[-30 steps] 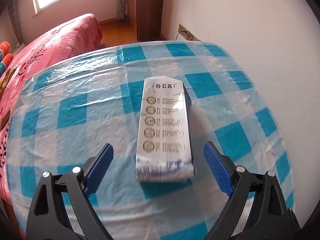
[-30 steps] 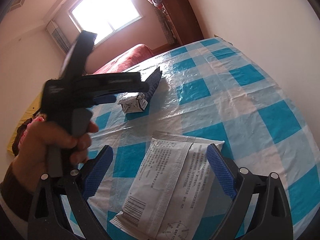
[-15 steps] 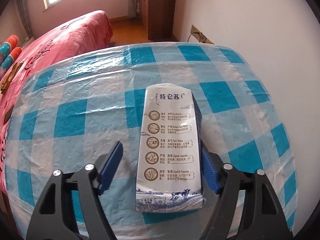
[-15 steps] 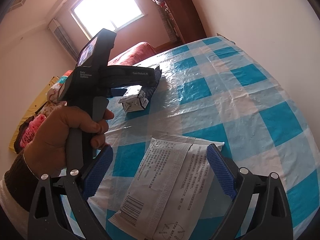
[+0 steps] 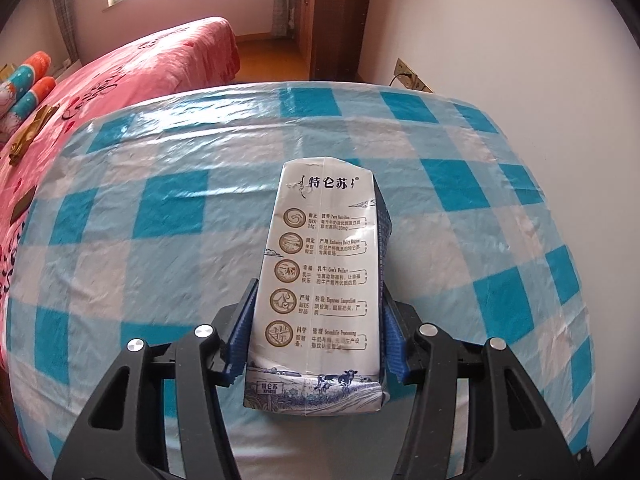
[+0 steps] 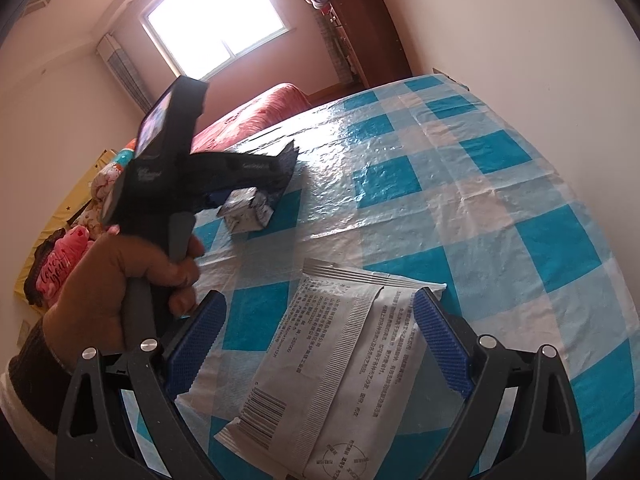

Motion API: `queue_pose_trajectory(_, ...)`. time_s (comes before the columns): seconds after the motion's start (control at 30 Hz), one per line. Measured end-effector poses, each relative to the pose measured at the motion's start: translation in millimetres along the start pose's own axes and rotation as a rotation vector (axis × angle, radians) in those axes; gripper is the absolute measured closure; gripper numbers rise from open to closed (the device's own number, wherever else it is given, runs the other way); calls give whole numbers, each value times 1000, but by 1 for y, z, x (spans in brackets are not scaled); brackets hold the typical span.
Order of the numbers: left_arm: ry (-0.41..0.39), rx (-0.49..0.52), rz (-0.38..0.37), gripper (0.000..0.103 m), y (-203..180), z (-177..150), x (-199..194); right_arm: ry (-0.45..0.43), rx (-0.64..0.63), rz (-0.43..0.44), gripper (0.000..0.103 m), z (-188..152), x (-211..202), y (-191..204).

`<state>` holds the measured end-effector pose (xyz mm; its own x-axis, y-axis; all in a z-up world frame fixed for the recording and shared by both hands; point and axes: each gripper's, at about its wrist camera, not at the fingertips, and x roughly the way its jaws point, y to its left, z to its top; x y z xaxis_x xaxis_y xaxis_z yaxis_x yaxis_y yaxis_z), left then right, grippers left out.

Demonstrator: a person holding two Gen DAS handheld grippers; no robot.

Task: Collect trash
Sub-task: 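Hold the milk carton in the left gripper while the right gripper grasps the white printed packet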

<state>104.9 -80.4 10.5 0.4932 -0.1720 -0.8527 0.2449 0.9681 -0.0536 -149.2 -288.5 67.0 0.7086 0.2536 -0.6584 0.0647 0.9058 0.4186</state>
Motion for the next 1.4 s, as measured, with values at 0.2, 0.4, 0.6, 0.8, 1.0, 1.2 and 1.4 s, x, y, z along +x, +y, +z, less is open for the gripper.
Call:
queue_pose_trajectory(0.2, -15, -21, 1, 47, 15, -22, -18, 20, 22, -36, 9, -1, 3, -6)
queue_pose_trajectory(0.4, -22, -55, -12, 47, 28, -51, -37, 38, -15, -59, 9, -4, 8, 0)
queue_pose_trajectory(0.6, -34, -83, -21, 47, 42, -77, -56, 76, -62, -77, 9, -11, 18, 10)
queue_pose_trajectory(0.8, -32, -118, -21, 47, 61, -98, -73, 91, -141, -90, 9, -16, 24, 25)
queue_pose_trajectory(1.0, -31, -156, -22, 47, 76, -122, -86, 113, -202, -97, 9, -19, 29, 35)
queue_pose_trajectory(1.2, -36, -160, 1, 47, 89, -139, -93, 139, -287, -137, 9, -24, 35, 48)
queue_pose_trajectory(1.4, -52, -149, 7, 47, 96, -152, -101, 143, -324, -159, 17, -26, 38, 54)
